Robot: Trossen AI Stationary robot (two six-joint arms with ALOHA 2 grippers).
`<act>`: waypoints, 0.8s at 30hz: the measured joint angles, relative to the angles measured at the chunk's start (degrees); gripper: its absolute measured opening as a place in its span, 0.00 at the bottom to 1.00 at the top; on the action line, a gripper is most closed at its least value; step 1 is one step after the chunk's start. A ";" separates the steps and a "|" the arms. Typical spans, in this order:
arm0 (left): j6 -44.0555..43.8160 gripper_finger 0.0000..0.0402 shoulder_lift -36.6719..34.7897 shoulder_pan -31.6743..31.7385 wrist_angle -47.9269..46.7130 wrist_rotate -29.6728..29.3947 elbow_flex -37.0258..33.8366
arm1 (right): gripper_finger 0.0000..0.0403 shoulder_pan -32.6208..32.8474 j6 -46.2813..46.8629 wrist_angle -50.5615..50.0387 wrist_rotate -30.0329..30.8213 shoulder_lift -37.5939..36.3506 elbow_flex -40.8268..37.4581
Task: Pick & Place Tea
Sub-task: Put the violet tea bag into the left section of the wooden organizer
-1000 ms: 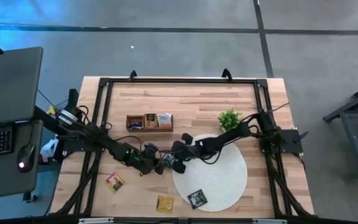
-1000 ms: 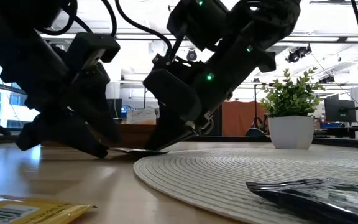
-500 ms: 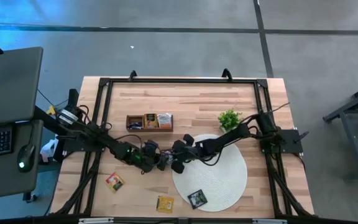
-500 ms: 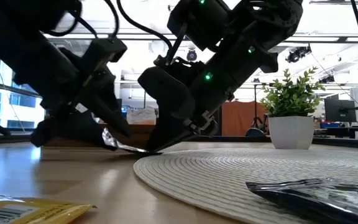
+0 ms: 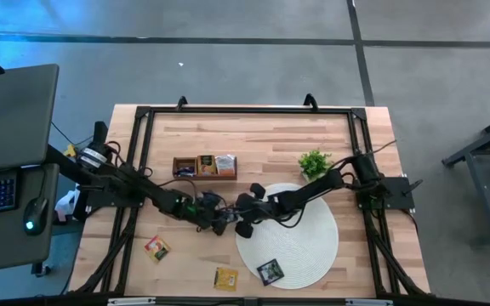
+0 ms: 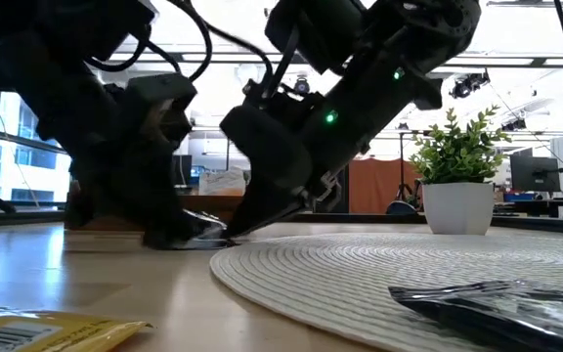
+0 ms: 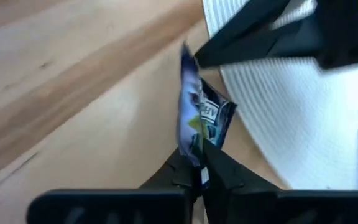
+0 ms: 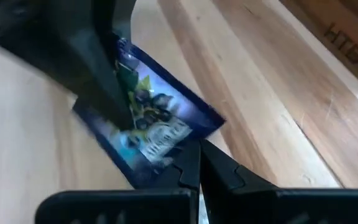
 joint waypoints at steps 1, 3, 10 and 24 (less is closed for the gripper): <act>1.07 0.02 -1.02 0.02 -1.62 1.50 0.00 | 0.00 0.00 -0.93 -0.92 -0.47 -0.85 0.00; 3.10 0.03 -4.12 -0.02 -6.34 4.06 0.00 | 0.00 0.02 -2.64 -2.74 -1.08 -3.12 0.00; 16.74 0.01 -18.71 1.64 -41.21 5.23 8.97 | 0.00 -0.05 -9.05 -9.28 -0.63 -11.66 0.02; 61.77 0.00 -16.30 20.35 -96.36 -8.56 32.66 | 0.00 -0.52 -12.75 -10.05 1.68 -15.47 0.07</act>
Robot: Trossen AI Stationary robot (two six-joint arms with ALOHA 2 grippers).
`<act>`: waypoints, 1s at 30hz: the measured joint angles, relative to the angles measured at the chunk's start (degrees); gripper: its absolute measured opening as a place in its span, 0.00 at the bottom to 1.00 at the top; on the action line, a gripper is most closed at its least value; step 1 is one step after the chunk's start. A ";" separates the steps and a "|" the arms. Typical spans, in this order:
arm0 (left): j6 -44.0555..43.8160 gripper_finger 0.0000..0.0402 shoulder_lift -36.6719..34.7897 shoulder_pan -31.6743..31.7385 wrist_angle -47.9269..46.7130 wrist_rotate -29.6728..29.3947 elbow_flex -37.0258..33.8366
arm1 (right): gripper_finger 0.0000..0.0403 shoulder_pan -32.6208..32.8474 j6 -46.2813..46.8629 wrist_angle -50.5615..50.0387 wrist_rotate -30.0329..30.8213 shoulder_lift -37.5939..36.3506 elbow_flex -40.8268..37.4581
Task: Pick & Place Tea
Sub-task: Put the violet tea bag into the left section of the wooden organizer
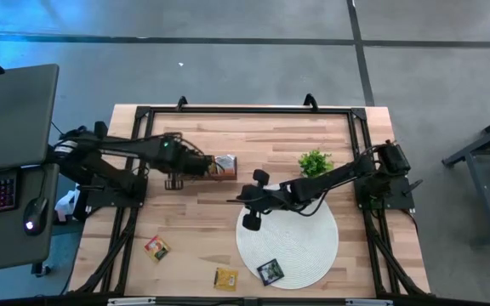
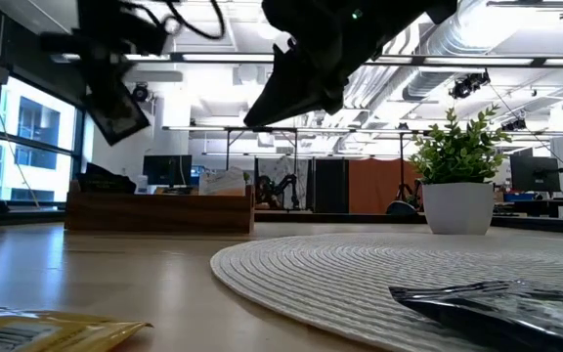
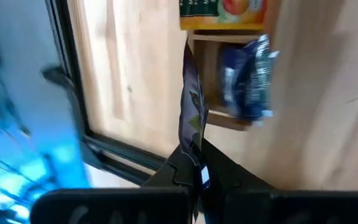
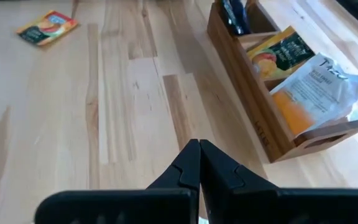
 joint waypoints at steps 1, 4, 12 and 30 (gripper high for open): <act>3.65 0.00 0.48 1.06 0.37 -0.87 -0.47 | 0.00 0.00 -0.02 0.01 -0.23 0.00 0.00; 9.31 0.00 3.59 3.91 0.64 -4.52 -1.18 | 0.00 0.02 -0.03 -0.01 -0.35 0.00 0.00; 17.05 0.00 11.42 5.73 1.62 -3.16 -1.30 | 0.00 0.00 -0.46 -1.16 -0.55 0.00 0.02; 17.89 0.00 24.87 6.63 3.94 0.24 -1.77 | 0.00 0.00 -0.46 -2.65 -0.55 0.00 0.02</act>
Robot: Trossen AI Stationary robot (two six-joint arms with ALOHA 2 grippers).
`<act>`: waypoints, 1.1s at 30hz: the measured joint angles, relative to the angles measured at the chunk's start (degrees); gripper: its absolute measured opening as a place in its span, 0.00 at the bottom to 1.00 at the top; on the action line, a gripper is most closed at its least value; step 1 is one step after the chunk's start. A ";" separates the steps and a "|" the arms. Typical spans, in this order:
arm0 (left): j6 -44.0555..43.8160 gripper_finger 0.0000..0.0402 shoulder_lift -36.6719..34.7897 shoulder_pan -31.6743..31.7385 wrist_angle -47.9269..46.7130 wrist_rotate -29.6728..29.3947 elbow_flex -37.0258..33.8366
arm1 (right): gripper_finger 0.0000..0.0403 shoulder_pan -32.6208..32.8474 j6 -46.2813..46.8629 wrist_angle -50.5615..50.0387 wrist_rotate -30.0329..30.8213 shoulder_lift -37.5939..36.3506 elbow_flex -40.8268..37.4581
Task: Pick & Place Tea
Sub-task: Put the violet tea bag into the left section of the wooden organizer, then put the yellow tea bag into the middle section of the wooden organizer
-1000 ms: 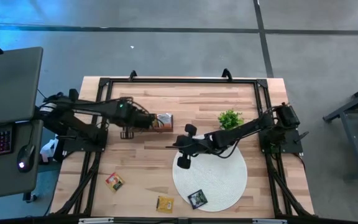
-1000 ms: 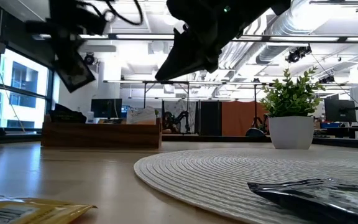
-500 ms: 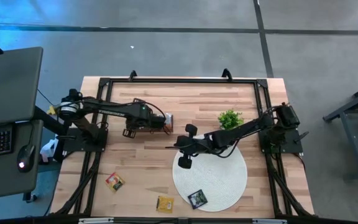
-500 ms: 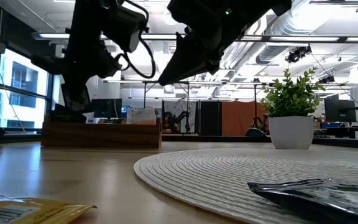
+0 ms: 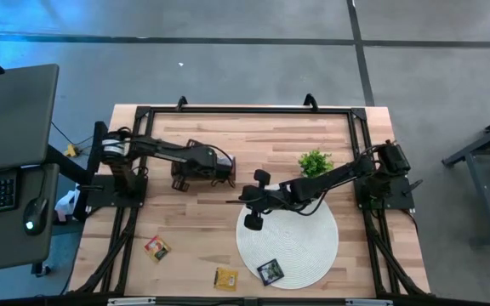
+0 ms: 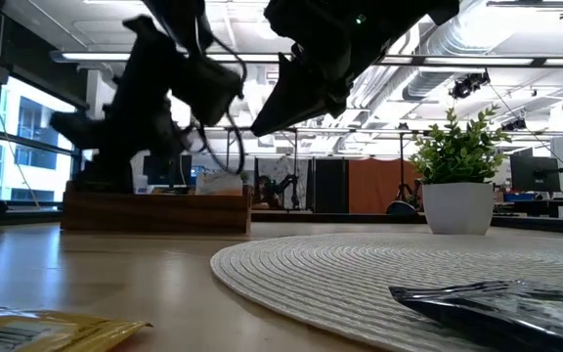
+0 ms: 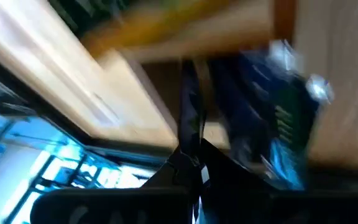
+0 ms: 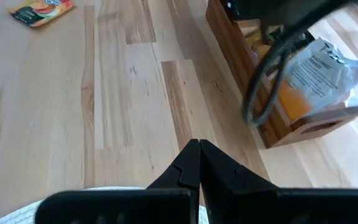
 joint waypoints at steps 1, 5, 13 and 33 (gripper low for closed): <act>0.28 0.01 0.25 0.11 0.72 -0.36 -0.04 | 0.00 0.00 0.00 0.06 -0.02 0.00 0.00; 0.84 0.05 1.14 0.26 1.24 -1.17 -0.26 | 0.00 0.00 0.00 0.06 -0.01 0.00 0.00; 0.87 0.25 2.03 0.22 0.84 -1.09 -0.29 | 0.00 0.00 0.02 0.06 -0.02 0.00 0.02; -15.41 0.41 -8.72 -1.28 -7.98 16.67 18.31 | 0.00 0.69 0.00 -2.51 -0.13 -1.41 0.04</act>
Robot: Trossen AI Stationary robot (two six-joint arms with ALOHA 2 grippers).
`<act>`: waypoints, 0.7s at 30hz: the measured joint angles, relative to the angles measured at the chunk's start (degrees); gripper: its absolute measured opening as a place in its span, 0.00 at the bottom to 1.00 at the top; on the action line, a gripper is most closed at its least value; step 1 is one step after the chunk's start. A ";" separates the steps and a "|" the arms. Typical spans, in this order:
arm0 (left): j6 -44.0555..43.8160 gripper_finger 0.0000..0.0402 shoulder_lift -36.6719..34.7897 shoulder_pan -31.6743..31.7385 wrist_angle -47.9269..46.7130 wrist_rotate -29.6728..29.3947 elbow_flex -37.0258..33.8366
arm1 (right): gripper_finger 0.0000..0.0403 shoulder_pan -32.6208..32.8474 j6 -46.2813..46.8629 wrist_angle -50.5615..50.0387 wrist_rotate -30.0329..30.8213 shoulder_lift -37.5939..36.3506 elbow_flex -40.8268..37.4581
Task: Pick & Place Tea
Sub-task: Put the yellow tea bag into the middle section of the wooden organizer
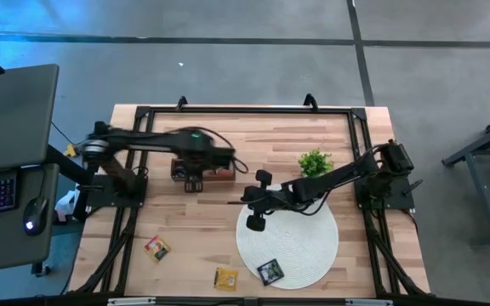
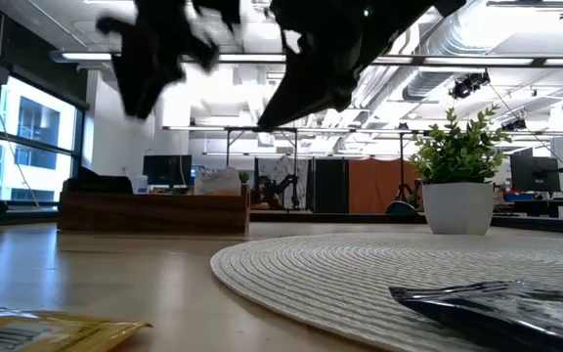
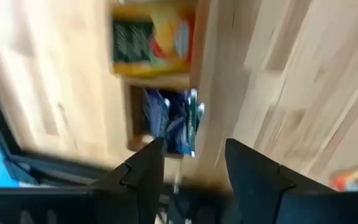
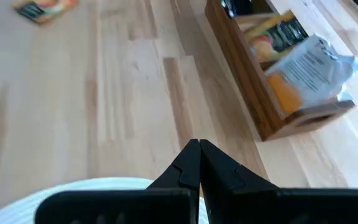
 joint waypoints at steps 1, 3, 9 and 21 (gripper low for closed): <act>-1.31 0.41 -2.52 -0.70 1.50 -0.65 0.07 | 0.00 0.31 0.00 -0.88 -0.07 -0.44 0.00; -6.07 0.41 -8.13 -2.45 5.06 -1.77 -1.50 | 0.00 1.02 -0.06 -2.76 -0.49 -0.91 -0.02; -22.11 0.41 -27.59 -13.24 29.22 -2.89 -16.98 | 0.00 4.42 -2.05 -5.15 -3.78 -3.00 -0.02; -27.27 0.41 -35.26 -31.36 76.67 -1.73 -47.19 | 0.03 15.37 2.84 -5.94 -16.26 -2.79 0.00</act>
